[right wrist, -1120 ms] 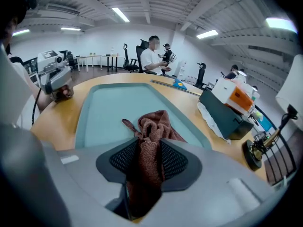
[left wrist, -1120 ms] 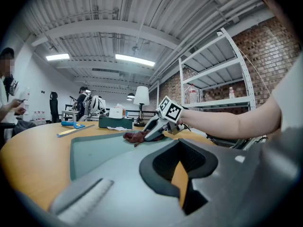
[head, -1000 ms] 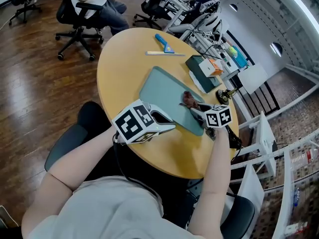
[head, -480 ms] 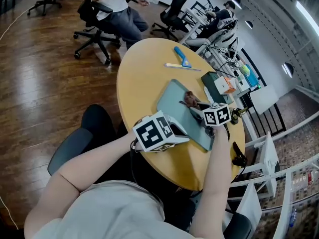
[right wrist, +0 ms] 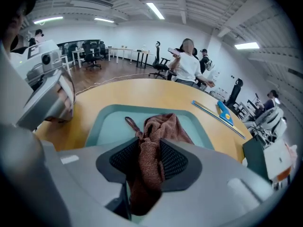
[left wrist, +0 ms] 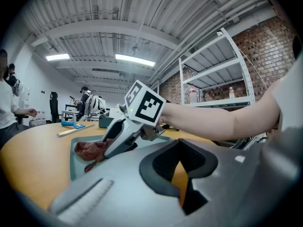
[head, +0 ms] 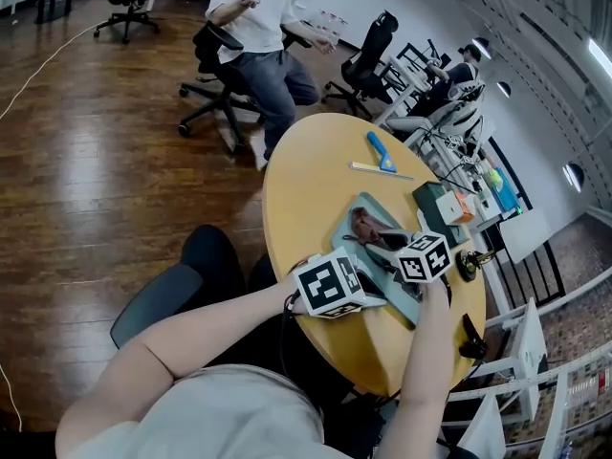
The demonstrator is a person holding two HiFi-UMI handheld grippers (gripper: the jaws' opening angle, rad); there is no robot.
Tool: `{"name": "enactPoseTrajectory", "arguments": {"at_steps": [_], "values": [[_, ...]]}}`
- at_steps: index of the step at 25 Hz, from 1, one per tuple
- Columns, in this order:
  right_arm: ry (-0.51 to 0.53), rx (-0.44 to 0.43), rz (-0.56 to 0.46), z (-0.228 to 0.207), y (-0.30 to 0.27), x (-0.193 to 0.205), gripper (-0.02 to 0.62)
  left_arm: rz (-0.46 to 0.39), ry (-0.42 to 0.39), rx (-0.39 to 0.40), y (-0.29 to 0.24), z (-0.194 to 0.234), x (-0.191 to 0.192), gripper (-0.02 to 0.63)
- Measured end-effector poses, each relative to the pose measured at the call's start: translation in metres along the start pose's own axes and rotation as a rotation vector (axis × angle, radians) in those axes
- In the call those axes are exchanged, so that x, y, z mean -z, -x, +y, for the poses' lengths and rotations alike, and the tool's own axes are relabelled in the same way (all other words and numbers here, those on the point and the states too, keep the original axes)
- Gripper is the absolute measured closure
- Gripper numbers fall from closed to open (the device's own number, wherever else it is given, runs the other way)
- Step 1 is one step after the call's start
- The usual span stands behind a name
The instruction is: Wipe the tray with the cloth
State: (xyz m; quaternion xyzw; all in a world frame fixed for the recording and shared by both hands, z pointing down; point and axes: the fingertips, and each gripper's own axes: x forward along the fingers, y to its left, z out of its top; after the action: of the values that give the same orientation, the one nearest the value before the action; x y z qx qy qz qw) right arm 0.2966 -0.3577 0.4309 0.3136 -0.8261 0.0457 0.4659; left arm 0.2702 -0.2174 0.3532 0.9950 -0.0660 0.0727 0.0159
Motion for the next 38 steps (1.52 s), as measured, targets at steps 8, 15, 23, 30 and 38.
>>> {"name": "enactPoseTrajectory", "arguments": {"at_steps": [8, 15, 23, 30, 38], "values": [[0.016, -0.034, -0.003, 0.038, 0.039, 0.036, 0.454, 0.008, -0.004, -0.004, -0.004, -0.004, 0.001, 0.604], [-0.085, 0.058, 0.022, 0.022, 0.064, 0.073, 0.454, 0.008, -0.006, -0.008, 0.004, -0.007, -0.002, 0.604], [-0.201, 0.228, 0.088, -0.040, 0.065, 0.107, 0.454, 0.006, -0.006, -0.012, 0.002, -0.009, -0.002, 0.604], [-0.178, 0.232, 0.093, -0.055, 0.044, 0.080, 0.454, 0.006, -0.010, -0.007, 0.003, -0.008, -0.003, 0.604], [-0.052, 0.101, -0.004, -0.023, 0.015, 0.013, 0.456, 0.005, -0.008, -0.010, 0.005, 0.000, -0.007, 0.604]]}}
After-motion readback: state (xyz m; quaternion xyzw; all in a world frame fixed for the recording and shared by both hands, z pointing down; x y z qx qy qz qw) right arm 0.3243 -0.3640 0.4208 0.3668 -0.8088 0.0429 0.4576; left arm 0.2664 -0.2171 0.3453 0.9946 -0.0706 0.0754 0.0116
